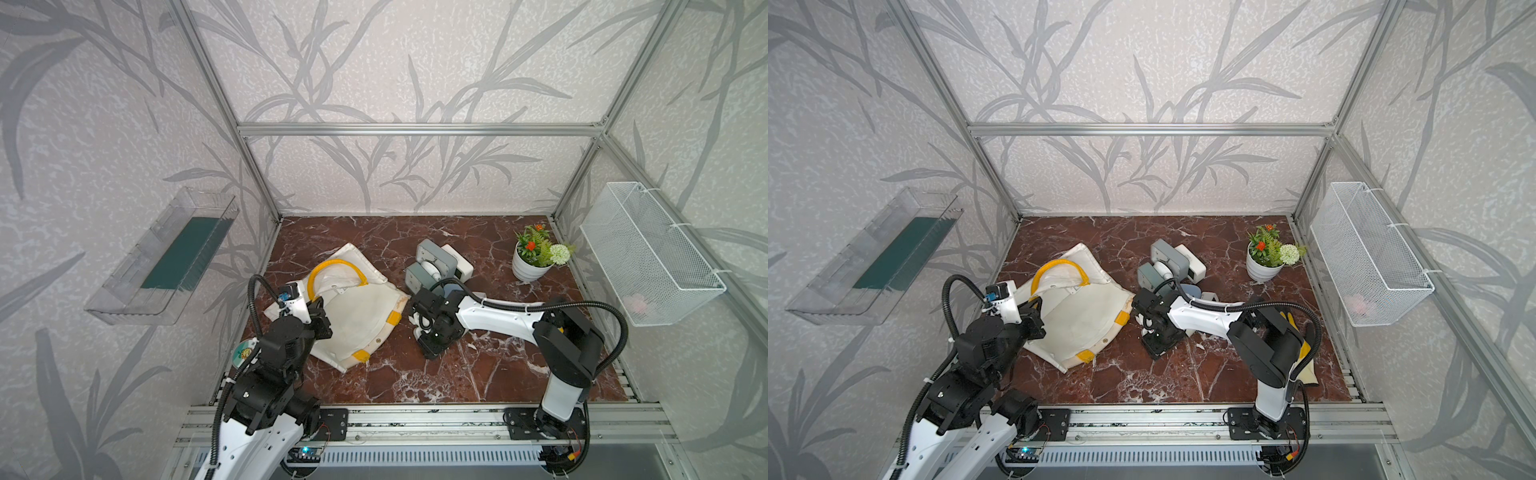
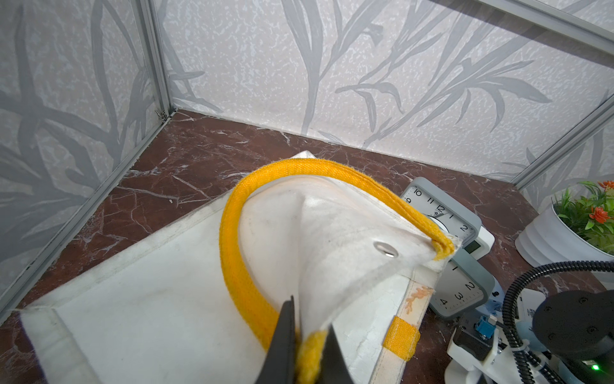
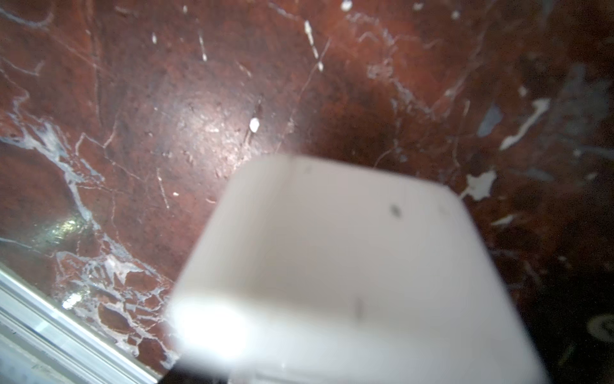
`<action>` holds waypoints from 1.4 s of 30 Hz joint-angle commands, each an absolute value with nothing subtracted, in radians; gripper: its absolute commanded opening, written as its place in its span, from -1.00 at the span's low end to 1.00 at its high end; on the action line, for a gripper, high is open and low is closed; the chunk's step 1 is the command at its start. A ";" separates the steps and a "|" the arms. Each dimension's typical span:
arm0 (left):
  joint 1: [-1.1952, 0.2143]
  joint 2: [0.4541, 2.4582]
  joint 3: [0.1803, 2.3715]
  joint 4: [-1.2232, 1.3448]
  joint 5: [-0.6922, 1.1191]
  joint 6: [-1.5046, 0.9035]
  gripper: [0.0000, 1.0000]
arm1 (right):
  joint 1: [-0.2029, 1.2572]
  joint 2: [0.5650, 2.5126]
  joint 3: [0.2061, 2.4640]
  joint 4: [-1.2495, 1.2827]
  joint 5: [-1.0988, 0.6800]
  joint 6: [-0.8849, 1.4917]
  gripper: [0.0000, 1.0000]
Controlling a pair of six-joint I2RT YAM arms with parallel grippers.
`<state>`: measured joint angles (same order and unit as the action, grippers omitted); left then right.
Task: Take the alarm clock out of the canvas bag
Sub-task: Place the alarm at the center of the board, then pick up the alarm from the canvas bag.
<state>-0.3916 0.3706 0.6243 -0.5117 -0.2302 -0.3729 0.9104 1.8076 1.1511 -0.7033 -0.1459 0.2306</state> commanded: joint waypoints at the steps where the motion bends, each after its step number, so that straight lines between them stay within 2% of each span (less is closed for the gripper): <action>1: -0.390 0.363 0.643 -0.505 -0.227 -0.369 -1.00 | 0.907 1.798 1.179 -0.703 -0.118 0.262 0.45; 4: -0.389 0.364 0.644 -0.505 -0.226 -0.370 -1.00 | 0.907 1.769 1.175 -0.692 -0.091 0.289 0.61; 8: -0.390 0.370 0.641 -0.497 -0.215 -0.377 -1.00 | 0.906 1.712 1.162 -0.663 -0.069 0.330 0.61; 16: -0.389 0.384 0.643 -0.485 -0.198 -0.387 -1.00 | 0.908 1.417 1.074 -0.534 -0.026 0.476 0.61; 22: -0.389 0.370 0.631 -0.458 -0.193 -0.394 -1.00 | 0.988 1.278 0.956 -0.268 -0.032 0.708 0.59; 31: -0.389 0.393 0.627 -0.414 -0.113 -0.410 -1.00 | 1.080 1.429 0.872 0.159 -0.091 0.973 0.54; 37: -0.391 0.387 0.604 -0.394 -0.097 -0.430 -1.00 | 1.133 1.594 0.959 0.303 -0.091 1.127 0.53; 42: -0.391 0.386 0.609 -0.403 -0.099 -0.423 -1.00 | 1.182 1.661 1.002 0.339 -0.015 1.216 0.42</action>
